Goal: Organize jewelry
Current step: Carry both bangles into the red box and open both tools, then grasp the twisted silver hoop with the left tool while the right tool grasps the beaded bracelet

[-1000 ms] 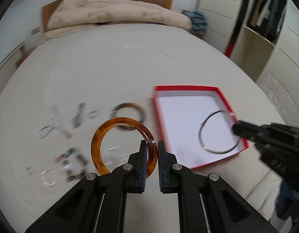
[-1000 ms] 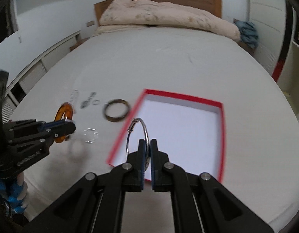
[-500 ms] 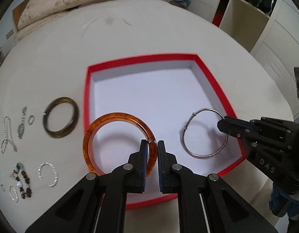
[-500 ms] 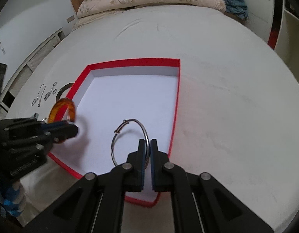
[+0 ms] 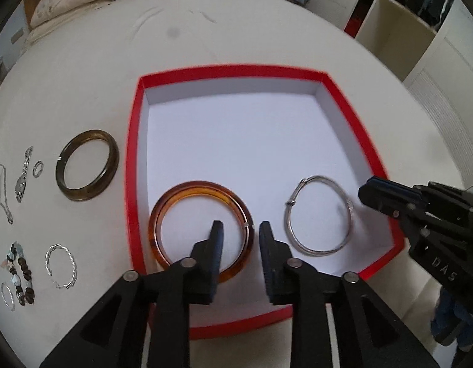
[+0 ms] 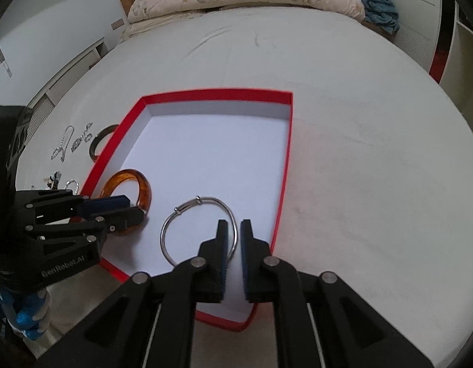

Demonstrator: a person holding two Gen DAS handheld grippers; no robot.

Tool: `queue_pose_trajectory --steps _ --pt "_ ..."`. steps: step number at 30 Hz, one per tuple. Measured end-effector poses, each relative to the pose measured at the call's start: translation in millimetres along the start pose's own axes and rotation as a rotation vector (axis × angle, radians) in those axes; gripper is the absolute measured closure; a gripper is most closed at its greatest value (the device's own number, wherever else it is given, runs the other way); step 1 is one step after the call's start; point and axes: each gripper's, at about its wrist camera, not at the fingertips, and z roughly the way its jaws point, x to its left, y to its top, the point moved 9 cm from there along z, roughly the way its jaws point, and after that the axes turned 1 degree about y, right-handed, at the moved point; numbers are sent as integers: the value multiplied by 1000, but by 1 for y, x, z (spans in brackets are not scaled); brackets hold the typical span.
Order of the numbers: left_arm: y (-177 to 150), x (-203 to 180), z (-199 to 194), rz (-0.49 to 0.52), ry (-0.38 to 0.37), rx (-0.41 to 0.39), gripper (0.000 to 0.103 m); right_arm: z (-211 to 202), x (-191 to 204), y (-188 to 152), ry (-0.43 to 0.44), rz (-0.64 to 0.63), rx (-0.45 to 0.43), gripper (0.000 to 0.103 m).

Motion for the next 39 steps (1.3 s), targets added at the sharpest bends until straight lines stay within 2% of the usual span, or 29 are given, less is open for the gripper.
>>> queue_pose_trajectory --steps 1,3,4,9,13,20,24,27,30,39 --pt "1 0 -5 -3 -9 -7 73 -4 0 1 -10 0 -8 75" --pt "5 -1 -23 -3 -19 -39 65 -14 3 4 2 4 -23 67" --pt "6 -1 -32 -4 -22 -54 65 -17 5 6 -9 -1 -29 64" --pt "6 21 -89 -36 -9 -159 65 -51 17 12 -33 -18 -70 63" --pt "-7 57 -130 -57 67 -211 65 -82 41 16 -30 -41 -115 63" --pt "-76 170 -207 -165 243 -255 64 -126 110 21 18 -85 -211 63" --pt "-120 228 -229 -254 286 -255 64 -124 153 20 63 -117 -211 63" --pt "-147 271 -232 -333 313 -242 64 -105 186 17 102 -136 -175 63" --pt "-159 289 -218 -378 301 -220 65 -77 213 12 142 -141 -119 63" --pt "-151 309 -157 -436 238 -159 65 1 263 -1 182 -194 21 63"
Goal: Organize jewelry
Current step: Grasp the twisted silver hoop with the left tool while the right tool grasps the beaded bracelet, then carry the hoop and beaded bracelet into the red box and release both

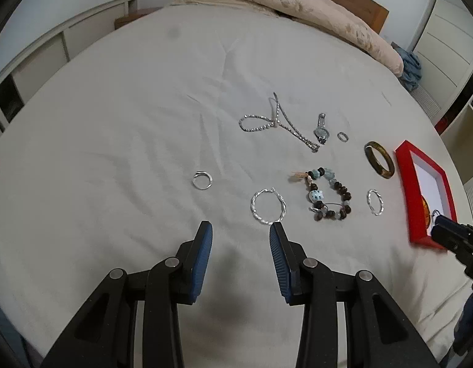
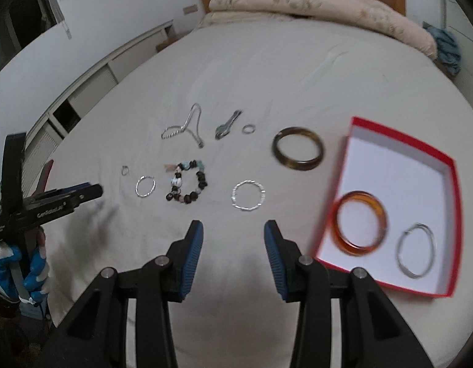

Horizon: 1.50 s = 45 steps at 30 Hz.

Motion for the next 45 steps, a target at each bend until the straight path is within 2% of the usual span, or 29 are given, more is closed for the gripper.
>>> queue_pose_trajectory --steps 7,9,14,17,26,29,30,31,32,37,45 --pt "2 3 20 -9 -40 25 69 40 19 9 61 -15 29 63" --pt "2 3 24 -8 -54 35 76 50 25 13 73 -21 34 63" --pt "3 -3 41 4 -72 69 88 78 40 22 107 -38 56 64" --pt "6 -6 50 6 -70 87 89 95 45 30 103 -58 68 65" --pt "11 -3 61 6 -42 87 89 138 43 32 48 -102 122 76" --pt "9 -4 63 18 -31 80 90 143 40 32 40 -110 123 86" --pt "9 -5 64 25 -28 77 92 144 39 31 38 -107 124 92" --pt "10 -6 64 33 -24 73 96 146 37 32 39 -103 127 93" --pt "12 -6 64 37 -22 71 99 147 37 33 41 -102 129 93" --pt "15 -8 48 39 10 34 99 135 40 40 49 -117 106 94" --pt "33 -28 7 63 -8 -34 99 61 38 62 65 -107 -30 94"
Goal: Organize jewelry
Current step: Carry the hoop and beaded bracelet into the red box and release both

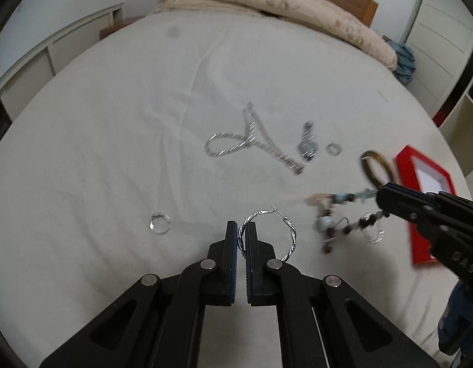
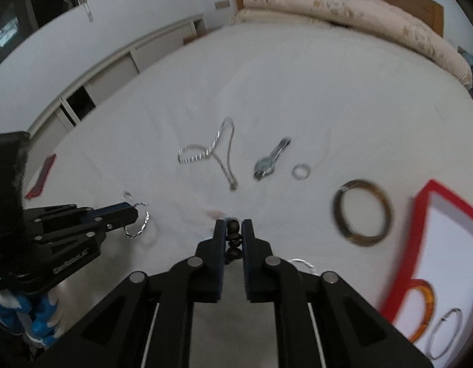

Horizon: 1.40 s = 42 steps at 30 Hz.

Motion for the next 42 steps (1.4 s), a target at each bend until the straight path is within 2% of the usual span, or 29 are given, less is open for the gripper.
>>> queue_pose_trajectory --steps 4,7,12,17,21,25,30,35,42 --pt "13 -34 -17 31 -47 -32 99 -50 -23 11 -25 22 -77 94" --pt "24 -76 -25 78 -103 -53 99 -85 -46 14 -64 50 -126 94" --pt "37 -151 -20 153 -201 -44 99 -136 -114 9 -160 110 -171 94" --pt "47 -242 2 265 -279 -15 99 -149 -189 -3 -243 159 -152 94" --pt "50 -288 34 310 -290 25 99 -137 -232 -11 -274 194 -124 94" --pt "46 -305 69 333 -255 69 99 -120 -258 -22 -258 229 -111 94" --pt "36 -307 94 363 -206 94 99 -94 -287 -49 -265 279 -67 94" --pt "28 -306 108 389 -175 102 99 -86 -299 -67 -287 286 -44 94" --pt "23 -312 112 429 -167 88 98 -84 -305 -72 -313 252 -28 92"
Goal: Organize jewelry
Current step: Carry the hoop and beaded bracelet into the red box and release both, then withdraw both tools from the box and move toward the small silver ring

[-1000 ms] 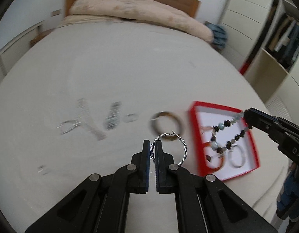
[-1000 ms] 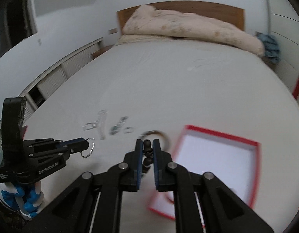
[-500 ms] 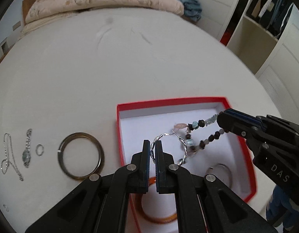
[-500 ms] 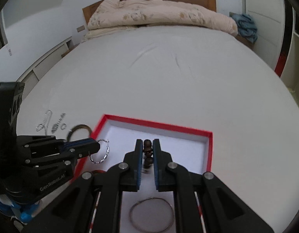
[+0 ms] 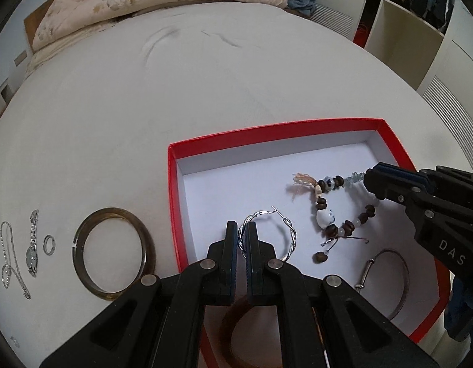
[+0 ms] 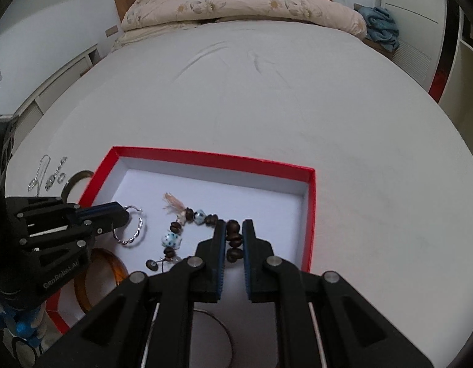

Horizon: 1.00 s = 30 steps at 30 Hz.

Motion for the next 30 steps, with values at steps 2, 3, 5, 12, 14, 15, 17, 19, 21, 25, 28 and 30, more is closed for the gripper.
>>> queue_pose_trajectory --steps 2,3,5,12,14,15,17,19,21,25,28,30 --pt "0 0 -2 -1 -3 -6 98 0 -1 -1 -15 -17 5 92" --pt "1 0 -2 -4 -8 -7 98 -1 -1 -1 -20 -23 6 92" --pt "2 0 -2 -11 -14 -11 98 -3 -1 0 -23 -26 3 86" --pt "-1 5 -11 -22 -13 -23 92 -18 2 3 -23 -22 -36 67" --pt "-2 8 -15 -30 -6 -30 90 -23 3 4 -25 -18 -47 67" --pt "-2 9 -17 -32 -6 -32 90 -25 2 5 -26 -15 -50 67" --pt "-4 11 -22 -38 -5 -36 89 -30 2 6 -27 -7 -57 67" --pt "-4 12 -28 -37 -4 -43 87 -35 2 6 -29 0 -62 67" --pt "-3 12 -33 -37 -5 -49 86 -39 2 4 -30 4 -66 67" --pt "-3 14 -47 -37 -3 -65 84 -49 3 2 -35 11 -70 67" --pt "-1 9 -53 -38 2 -78 78 -57 5 2 -37 16 -75 67" --pt "-1 9 -61 -36 6 -91 76 -63 6 1 -40 18 -78 67"
